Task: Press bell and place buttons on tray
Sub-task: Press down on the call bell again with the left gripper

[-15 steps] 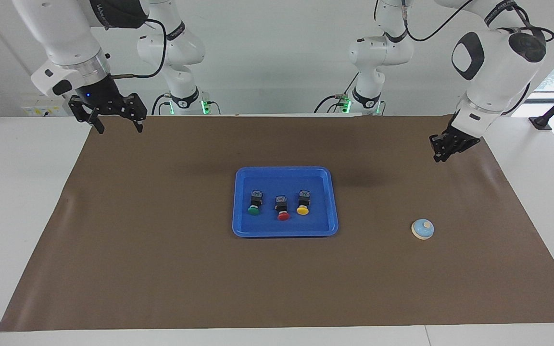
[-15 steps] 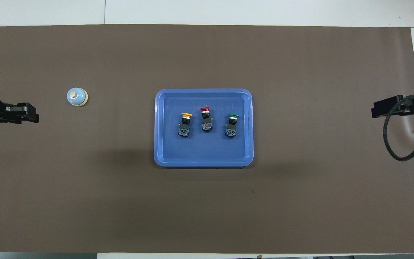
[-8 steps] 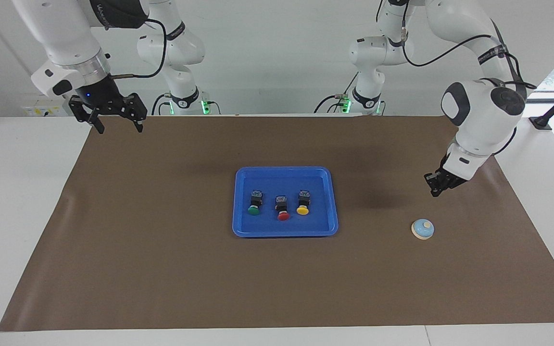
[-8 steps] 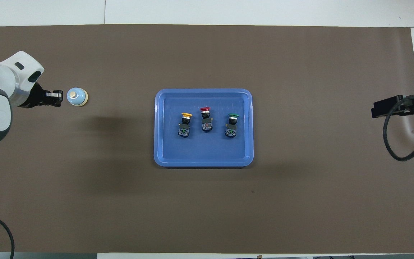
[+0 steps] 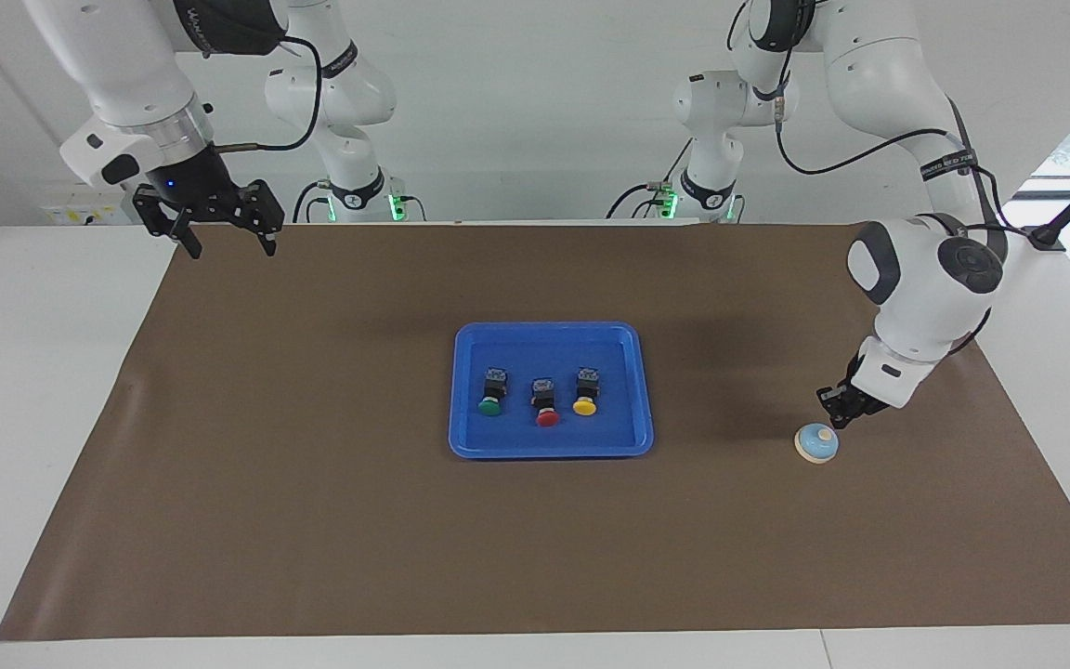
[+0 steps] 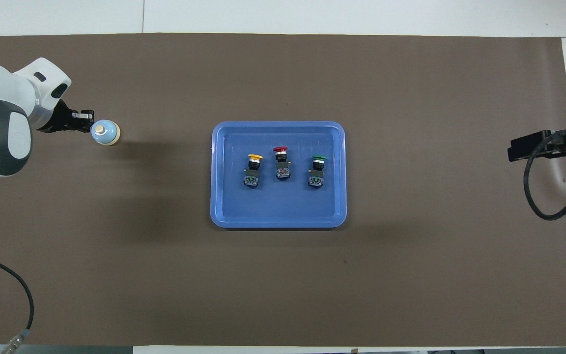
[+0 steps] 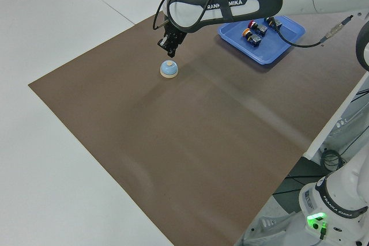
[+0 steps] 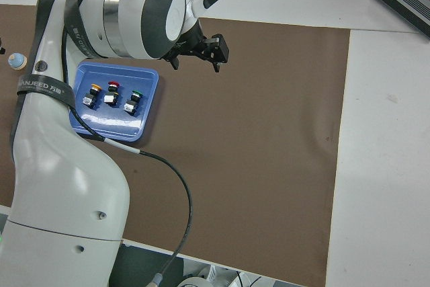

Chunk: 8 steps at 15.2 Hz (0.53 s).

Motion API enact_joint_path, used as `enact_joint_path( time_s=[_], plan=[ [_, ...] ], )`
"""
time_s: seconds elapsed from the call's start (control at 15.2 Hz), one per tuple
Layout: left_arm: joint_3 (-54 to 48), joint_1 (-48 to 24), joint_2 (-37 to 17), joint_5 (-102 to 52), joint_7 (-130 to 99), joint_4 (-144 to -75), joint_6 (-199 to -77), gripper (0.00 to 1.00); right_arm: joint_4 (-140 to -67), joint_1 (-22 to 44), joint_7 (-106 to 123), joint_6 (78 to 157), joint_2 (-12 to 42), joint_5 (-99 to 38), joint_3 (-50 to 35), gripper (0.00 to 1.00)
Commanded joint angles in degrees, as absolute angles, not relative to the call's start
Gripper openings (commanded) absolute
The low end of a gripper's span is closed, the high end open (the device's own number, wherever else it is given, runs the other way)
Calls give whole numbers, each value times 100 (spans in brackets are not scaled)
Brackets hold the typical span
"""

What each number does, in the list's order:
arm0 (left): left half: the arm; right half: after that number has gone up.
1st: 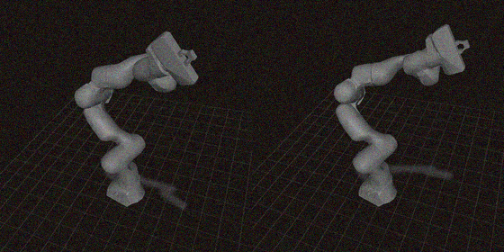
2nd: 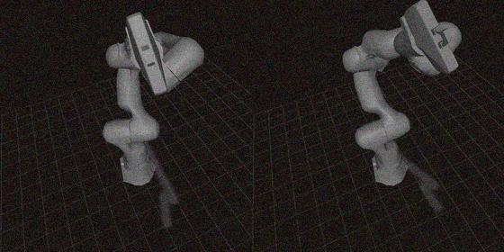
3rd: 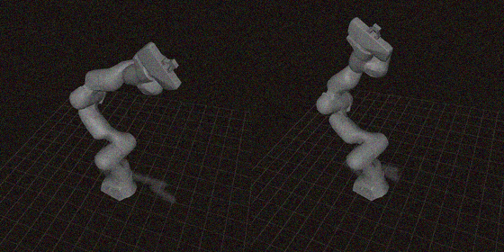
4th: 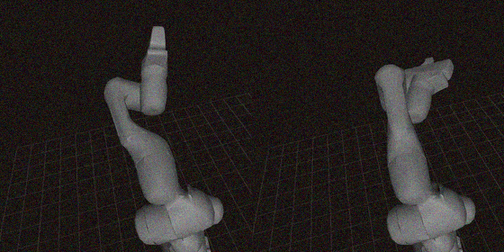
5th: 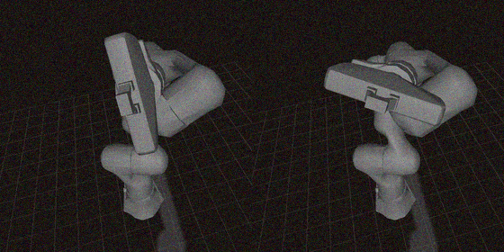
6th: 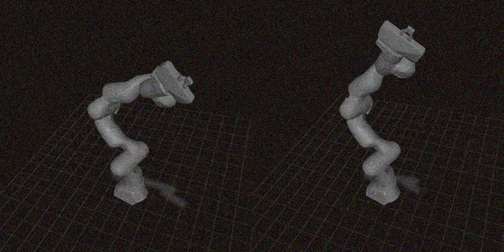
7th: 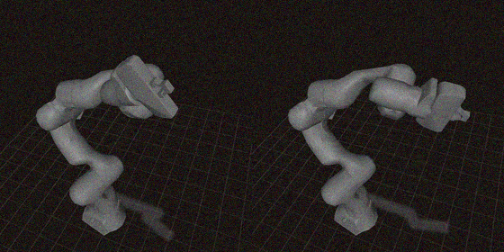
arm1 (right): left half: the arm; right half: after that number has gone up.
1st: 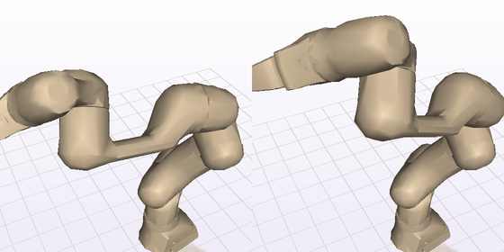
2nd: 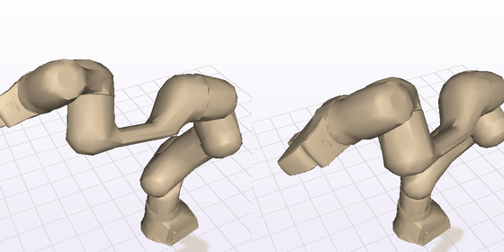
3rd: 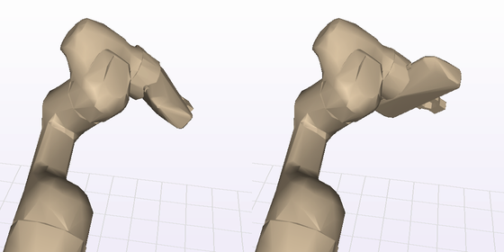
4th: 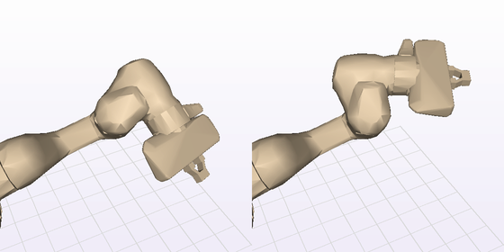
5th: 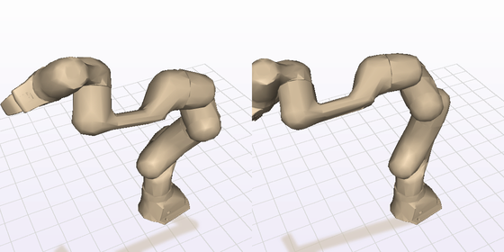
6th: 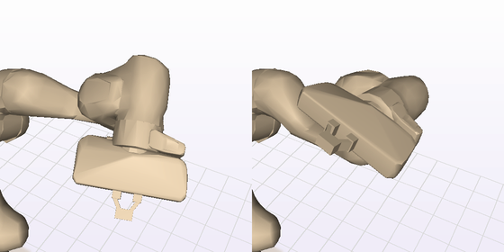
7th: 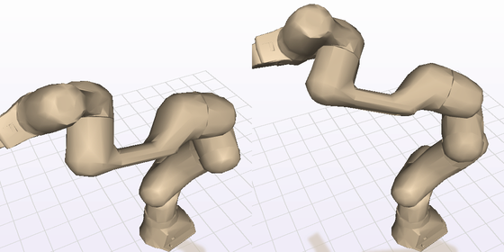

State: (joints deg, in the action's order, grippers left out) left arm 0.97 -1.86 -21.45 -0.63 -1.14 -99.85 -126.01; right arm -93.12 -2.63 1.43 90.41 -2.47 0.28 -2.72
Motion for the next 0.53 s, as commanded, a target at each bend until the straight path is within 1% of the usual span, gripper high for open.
enact_joint_path(
  time_s=[0.0,0.46],
  plan=[
    [88,-149,-2329,-88,-167,-9879,-12779,0,-9457,-343,220,9044,-378,26,-325,100],
    [88,-158,-2347,-70,-167,-10221,-13094,0,-9457,-343,220,9044,-378,26,-334,100]
  ],
)
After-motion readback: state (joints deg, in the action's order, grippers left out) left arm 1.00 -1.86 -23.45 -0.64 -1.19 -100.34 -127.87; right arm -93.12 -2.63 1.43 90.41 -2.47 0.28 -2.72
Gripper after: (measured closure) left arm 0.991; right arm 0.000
